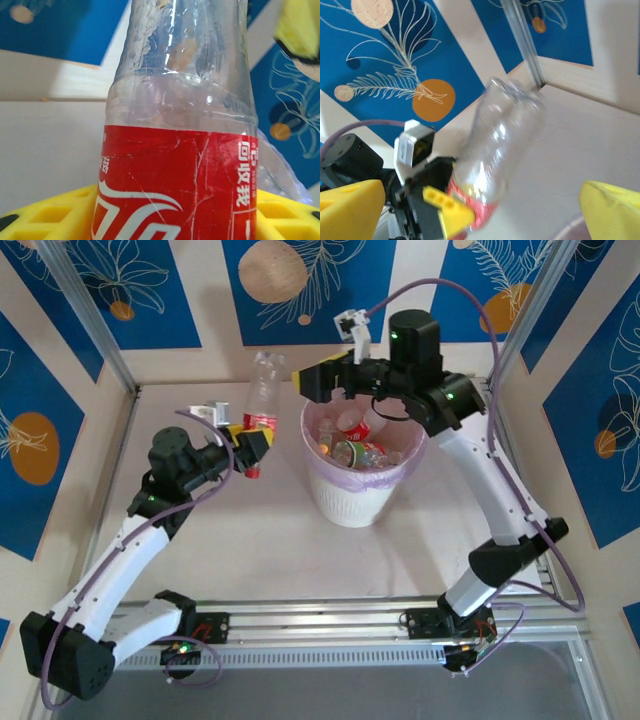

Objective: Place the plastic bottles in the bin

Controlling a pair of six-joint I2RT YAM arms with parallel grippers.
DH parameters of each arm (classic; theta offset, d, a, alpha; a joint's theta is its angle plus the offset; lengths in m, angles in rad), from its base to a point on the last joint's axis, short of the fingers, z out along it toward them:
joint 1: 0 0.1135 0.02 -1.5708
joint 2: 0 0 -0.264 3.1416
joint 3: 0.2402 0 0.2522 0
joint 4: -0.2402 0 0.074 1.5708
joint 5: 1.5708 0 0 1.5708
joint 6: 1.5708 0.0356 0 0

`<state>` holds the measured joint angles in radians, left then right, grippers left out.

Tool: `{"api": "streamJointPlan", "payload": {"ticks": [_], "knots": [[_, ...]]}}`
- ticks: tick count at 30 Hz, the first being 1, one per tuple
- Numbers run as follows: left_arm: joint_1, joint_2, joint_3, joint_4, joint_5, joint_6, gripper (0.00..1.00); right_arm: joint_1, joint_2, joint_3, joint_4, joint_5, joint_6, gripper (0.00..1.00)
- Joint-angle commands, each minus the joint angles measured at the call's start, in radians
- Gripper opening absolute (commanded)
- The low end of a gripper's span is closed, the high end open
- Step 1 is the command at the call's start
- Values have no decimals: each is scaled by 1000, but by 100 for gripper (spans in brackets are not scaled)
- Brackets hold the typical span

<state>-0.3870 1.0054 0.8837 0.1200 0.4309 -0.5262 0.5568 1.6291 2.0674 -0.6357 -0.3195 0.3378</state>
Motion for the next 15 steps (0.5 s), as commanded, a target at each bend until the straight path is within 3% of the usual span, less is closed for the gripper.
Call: {"api": "streamJointPlan", "payload": {"ticks": [1,11,15], "knots": [[-38,-1,40,21,61,-7,46,20,61,79,-71,-20,-31,100],[-73,20,60,83,111,-15,45,3,156,145,-76,-42,28,99],[-85,39,56,117,121,-35,45,6,178,163,-80,-91,44,88]]}}
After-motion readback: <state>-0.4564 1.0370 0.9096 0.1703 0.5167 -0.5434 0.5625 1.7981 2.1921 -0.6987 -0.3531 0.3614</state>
